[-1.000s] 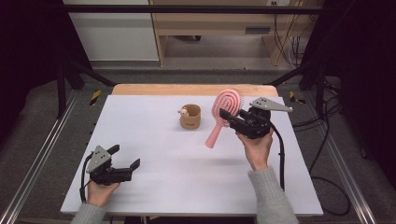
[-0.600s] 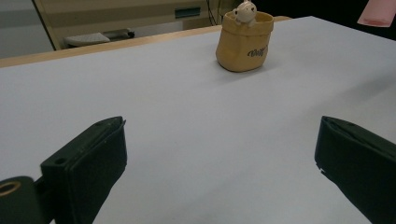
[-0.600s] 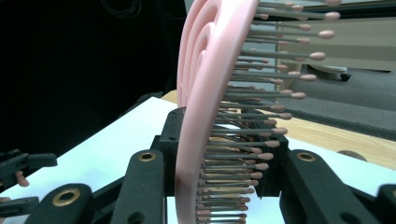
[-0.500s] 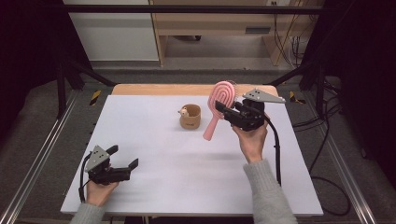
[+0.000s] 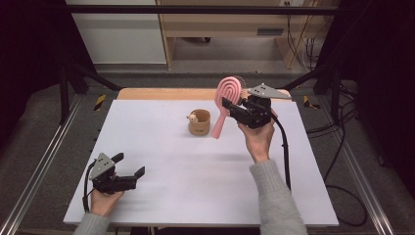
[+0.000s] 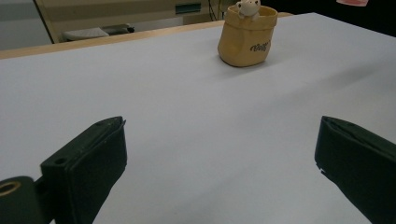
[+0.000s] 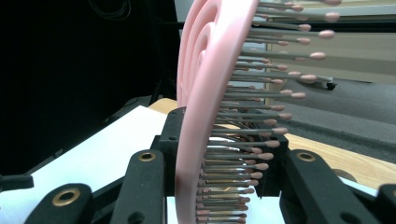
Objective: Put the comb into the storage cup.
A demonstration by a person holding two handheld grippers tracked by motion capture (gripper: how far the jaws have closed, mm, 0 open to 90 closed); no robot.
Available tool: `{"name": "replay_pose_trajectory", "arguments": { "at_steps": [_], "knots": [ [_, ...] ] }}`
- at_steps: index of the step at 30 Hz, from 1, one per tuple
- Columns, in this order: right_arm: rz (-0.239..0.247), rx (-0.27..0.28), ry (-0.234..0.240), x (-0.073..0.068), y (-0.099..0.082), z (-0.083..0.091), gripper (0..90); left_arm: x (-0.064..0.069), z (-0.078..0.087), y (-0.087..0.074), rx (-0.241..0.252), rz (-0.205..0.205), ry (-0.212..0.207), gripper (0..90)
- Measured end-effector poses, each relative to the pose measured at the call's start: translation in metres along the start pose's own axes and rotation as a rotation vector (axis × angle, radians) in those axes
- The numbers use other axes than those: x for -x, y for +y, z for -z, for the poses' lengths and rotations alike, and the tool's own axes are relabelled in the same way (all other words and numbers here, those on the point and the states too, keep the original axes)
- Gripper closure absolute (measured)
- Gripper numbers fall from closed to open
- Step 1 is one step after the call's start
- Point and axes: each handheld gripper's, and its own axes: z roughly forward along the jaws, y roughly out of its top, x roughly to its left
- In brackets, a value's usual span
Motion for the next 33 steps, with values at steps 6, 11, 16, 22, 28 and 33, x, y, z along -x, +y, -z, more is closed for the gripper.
{"name": "replay_pose_trajectory", "arguments": {
  "at_steps": [6, 11, 16, 22, 28, 33],
  "knots": [
    [0.02, -0.001, -0.016, -0.002, 0.006, -0.009, 63.7, 0.0, 0.0, 0.0, 0.005, 0.004, -0.003, 2.4],
    [0.037, -0.005, -0.03, -0.004, 0.012, -0.018, 63.6, 0.0, 0.0, 0.0, 0.001, 0.002, -0.003, 2.4],
    [0.047, -0.005, -0.039, -0.006, 0.017, -0.026, 63.6, -0.001, 0.001, 0.0, 0.005, 0.005, -0.002, 2.4],
    [0.043, -0.013, -0.048, -0.006, 0.019, -0.035, 63.7, -0.001, 0.001, 0.0, 0.005, 0.004, -0.002, 2.4],
    [0.044, -0.015, -0.055, -0.005, 0.022, -0.043, 63.6, -0.001, 0.001, 0.0, 0.006, 0.006, -0.001, 2.4],
    [0.04, -0.02, -0.064, -0.005, 0.024, -0.051, 63.7, -0.001, 0.001, 0.0, 0.006, 0.006, 0.001, 2.4]
  ]
}}
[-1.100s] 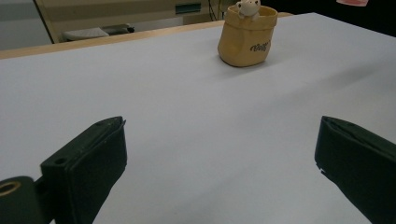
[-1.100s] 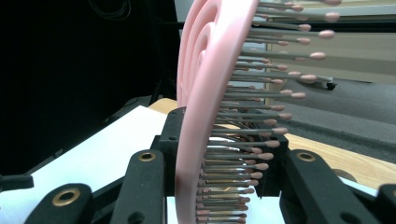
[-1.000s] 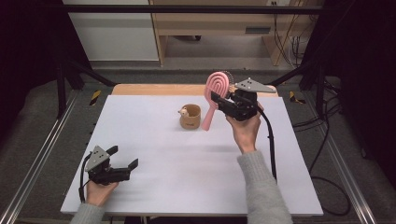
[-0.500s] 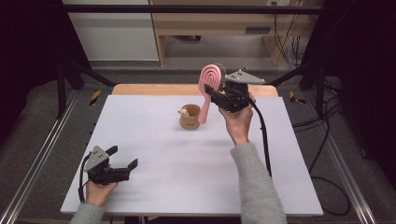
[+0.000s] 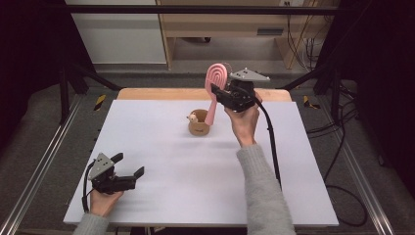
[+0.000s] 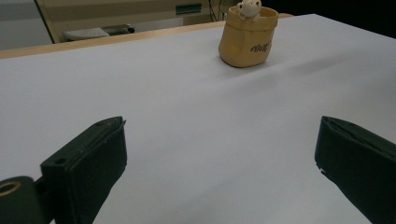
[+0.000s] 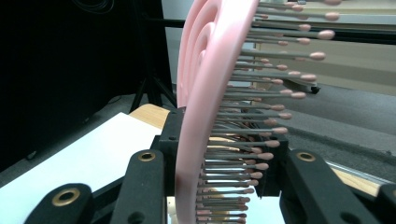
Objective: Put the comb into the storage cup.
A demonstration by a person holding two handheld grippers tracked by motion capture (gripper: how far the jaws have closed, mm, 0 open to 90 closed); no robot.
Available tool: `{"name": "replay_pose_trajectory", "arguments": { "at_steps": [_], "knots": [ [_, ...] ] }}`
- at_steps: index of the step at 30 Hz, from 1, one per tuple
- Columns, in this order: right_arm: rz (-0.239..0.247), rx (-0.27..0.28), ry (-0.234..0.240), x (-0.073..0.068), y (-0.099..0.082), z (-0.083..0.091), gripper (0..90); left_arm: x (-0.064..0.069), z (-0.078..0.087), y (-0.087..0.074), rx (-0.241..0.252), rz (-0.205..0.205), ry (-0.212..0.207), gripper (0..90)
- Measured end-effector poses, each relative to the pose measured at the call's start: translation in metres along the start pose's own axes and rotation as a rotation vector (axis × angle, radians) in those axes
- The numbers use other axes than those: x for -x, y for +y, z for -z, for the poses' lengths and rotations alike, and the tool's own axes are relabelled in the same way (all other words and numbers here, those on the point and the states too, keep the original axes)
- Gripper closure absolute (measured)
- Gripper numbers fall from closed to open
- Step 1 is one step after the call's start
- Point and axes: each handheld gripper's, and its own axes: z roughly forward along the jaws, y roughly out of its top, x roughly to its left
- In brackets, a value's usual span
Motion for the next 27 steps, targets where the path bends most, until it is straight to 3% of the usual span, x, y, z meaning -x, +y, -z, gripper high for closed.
{"name": "replay_pose_trajectory", "arguments": {
  "at_steps": [27],
  "knots": [
    [-0.005, -0.003, -0.04, 0.001, 0.009, -0.033, 63.6, 0.0, 0.0, 0.0, -0.005, -0.002, -0.002, 2.4]
  ]
}}
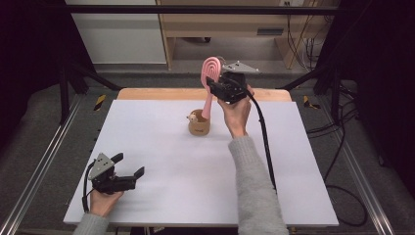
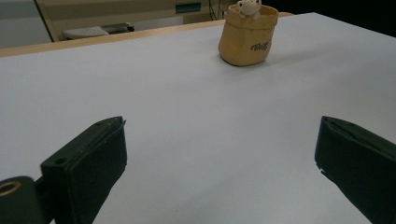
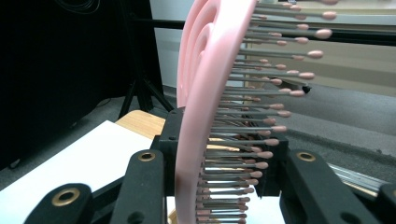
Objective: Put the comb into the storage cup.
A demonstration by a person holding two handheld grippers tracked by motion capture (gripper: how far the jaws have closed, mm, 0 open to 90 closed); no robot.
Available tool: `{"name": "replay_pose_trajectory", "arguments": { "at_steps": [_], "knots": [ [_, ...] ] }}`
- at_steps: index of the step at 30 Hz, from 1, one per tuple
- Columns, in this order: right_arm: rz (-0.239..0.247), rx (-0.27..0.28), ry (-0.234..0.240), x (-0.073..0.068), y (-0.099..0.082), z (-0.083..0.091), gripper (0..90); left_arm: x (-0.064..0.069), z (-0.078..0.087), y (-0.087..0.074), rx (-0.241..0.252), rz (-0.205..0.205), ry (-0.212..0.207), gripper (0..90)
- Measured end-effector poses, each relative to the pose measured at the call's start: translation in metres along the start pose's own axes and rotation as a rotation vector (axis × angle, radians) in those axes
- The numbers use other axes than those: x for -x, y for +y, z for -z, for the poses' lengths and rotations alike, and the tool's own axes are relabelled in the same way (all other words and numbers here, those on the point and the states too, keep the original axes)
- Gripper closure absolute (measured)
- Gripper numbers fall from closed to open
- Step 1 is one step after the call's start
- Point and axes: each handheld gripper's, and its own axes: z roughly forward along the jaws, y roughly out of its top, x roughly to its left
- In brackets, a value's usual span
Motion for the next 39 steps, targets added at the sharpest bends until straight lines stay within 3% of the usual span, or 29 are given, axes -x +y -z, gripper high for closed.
{"name": "replay_pose_trajectory", "arguments": {
  "at_steps": [20, 39],
  "knots": [
    [-0.016, -0.012, -0.019, 0.004, -0.007, -0.023, 63.5, 0.0, 0.0, -0.001, -0.003, 0.004, -0.002, 2.4],
    [-0.003, -0.043, -0.031, 0.0, -0.017, -0.039, 63.5, 0.0, -0.001, -0.001, -0.004, 0.005, 0.0, 2.4]
  ]
}}
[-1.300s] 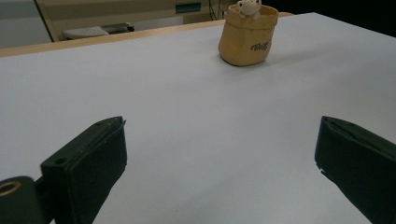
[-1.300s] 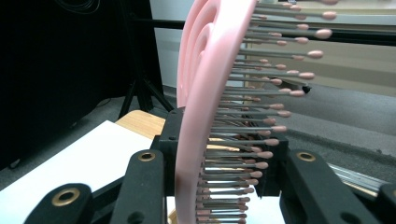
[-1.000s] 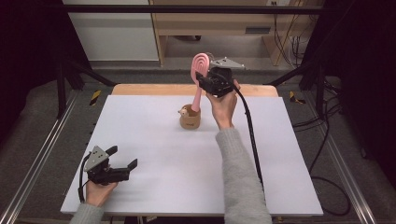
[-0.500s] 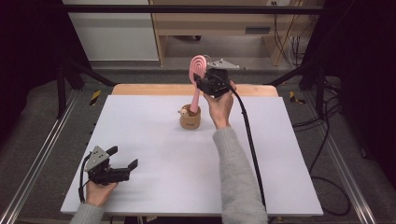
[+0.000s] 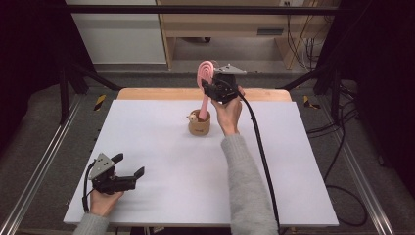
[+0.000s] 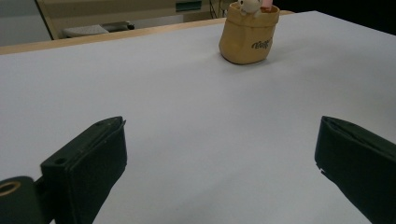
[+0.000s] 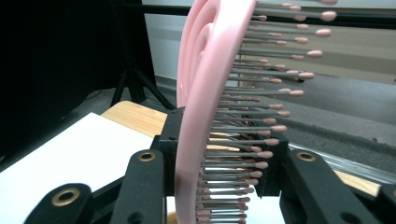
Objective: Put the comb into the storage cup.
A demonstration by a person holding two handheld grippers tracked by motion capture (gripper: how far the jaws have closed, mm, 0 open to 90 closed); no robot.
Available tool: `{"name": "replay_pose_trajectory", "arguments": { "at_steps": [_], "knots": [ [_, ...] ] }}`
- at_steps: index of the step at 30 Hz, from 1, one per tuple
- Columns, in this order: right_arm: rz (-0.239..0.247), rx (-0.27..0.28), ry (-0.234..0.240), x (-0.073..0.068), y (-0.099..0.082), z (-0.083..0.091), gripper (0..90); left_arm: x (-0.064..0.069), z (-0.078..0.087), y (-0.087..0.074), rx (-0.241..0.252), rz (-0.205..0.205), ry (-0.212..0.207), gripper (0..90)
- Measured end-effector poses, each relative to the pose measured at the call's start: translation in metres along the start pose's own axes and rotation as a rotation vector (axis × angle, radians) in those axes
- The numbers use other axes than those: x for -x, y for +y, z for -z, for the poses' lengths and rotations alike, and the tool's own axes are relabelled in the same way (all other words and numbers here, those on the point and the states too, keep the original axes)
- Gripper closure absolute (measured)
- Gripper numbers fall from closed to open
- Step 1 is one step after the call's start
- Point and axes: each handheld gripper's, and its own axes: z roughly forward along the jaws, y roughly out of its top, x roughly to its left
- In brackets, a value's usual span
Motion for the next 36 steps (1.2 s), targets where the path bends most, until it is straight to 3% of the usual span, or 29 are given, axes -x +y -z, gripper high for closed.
{"name": "replay_pose_trajectory", "arguments": {
  "at_steps": [36],
  "knots": [
    [-0.014, -0.071, 0.003, -0.005, -0.026, -0.02, 63.4, 0.0, 0.0, 0.0, -0.003, -0.001, 0.001, 2.4]
  ]
}}
